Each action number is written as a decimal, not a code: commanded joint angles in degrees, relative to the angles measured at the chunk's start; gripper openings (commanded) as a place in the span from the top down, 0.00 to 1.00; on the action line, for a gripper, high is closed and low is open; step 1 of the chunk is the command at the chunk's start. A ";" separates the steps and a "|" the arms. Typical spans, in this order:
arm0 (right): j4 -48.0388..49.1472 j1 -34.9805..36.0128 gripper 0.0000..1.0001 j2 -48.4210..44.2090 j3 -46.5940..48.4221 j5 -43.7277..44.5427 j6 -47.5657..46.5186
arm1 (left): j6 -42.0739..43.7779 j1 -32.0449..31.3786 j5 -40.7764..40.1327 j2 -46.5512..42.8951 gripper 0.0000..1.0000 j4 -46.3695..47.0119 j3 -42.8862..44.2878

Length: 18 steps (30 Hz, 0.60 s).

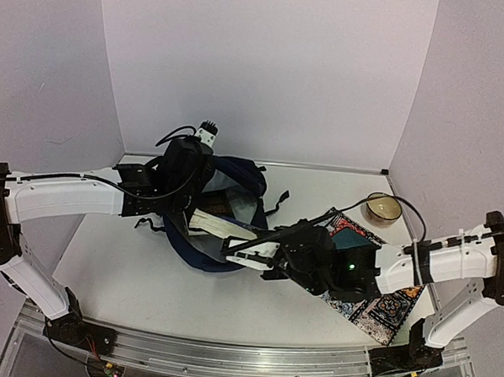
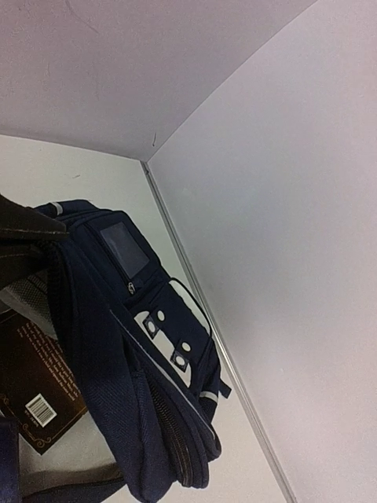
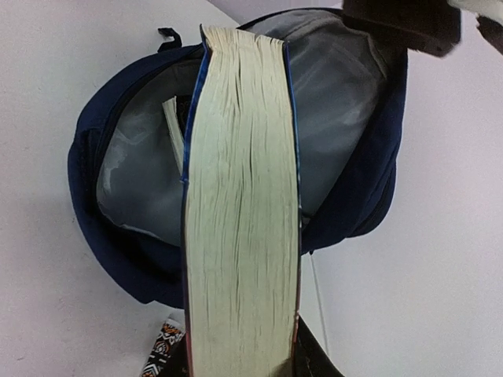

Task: Pack the student bag
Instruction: Place the book in the largest pocket of the bag.

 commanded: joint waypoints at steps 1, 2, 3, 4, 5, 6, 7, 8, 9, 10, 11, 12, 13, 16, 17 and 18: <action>21.49 0.40 1.00 5.51 8.39 9.82 -14.84 | -5.63 -0.17 1.06 -6.58 1.00 6.00 1.78; 23.18 0.20 1.00 7.50 9.31 10.28 -16.64 | -6.61 -0.16 1.92 -6.80 1.00 4.69 1.96; 24.31 -0.16 1.00 9.71 10.43 10.65 -18.15 | -7.69 -0.15 2.84 -7.04 1.00 3.39 2.14; 24.98 -0.71 1.00 11.67 11.57 11.28 -19.09 | -8.87 -0.16 3.59 -7.28 1.00 2.42 2.14; 25.77 -1.40 1.00 13.41 12.92 12.10 -19.79 | -9.72 -0.16 4.17 -7.52 1.00 1.63 2.10; 27.21 -1.99 1.00 15.47 13.71 12.77 -21.23 | -10.34 -0.16 4.59 -7.81 1.00 0.55 2.04; 28.90 -2.45 1.00 16.52 14.35 13.21 -22.06 | -11.12 -0.16 5.08 -8.11 1.00 -0.12 1.99; 29.42 -2.74 1.00 17.75 15.02 13.31 -22.53 | -11.74 -0.16 5.79 -8.41 1.00 -0.86 1.92; 29.54 -2.91 1.00 18.87 15.72 13.14 -22.82 | -12.32 -0.16 6.51 -8.64 1.00 -1.53 1.87; 29.46 -3.01 1.00 19.94 16.39 12.78 -23.03 | -12.79 -0.16 7.21 -8.84 1.00 -1.96 1.83; 29.25 -3.09 1.00 21.40 17.26 12.44 -23.28 | -13.27 -0.16 8.00 -8.96 1.00 -2.48 1.85; 28.76 -3.40 1.00 23.01 18.35 12.57 -23.56 | -13.57 -0.16 8.55 -8.99 1.00 -2.90 1.91; 28.41 -3.93 1.00 24.46 19.58 13.02 -23.99 | -13.84 -0.15 8.98 -8.95 1.00 -3.28 2.02; 27.78 -5.54 1.00 29.30 22.47 14.80 -25.30 | -14.35 -0.16 10.29 -8.60 1.00 -5.02 2.56; 26.90 -5.94 1.00 30.49 23.62 14.89 -25.09 | -14.51 -0.16 10.58 -8.49 1.00 -5.52 2.68; 25.61 -6.11 1.00 31.78 24.97 14.84 -24.38 | -14.70 -0.16 11.08 -8.39 1.00 -6.00 2.77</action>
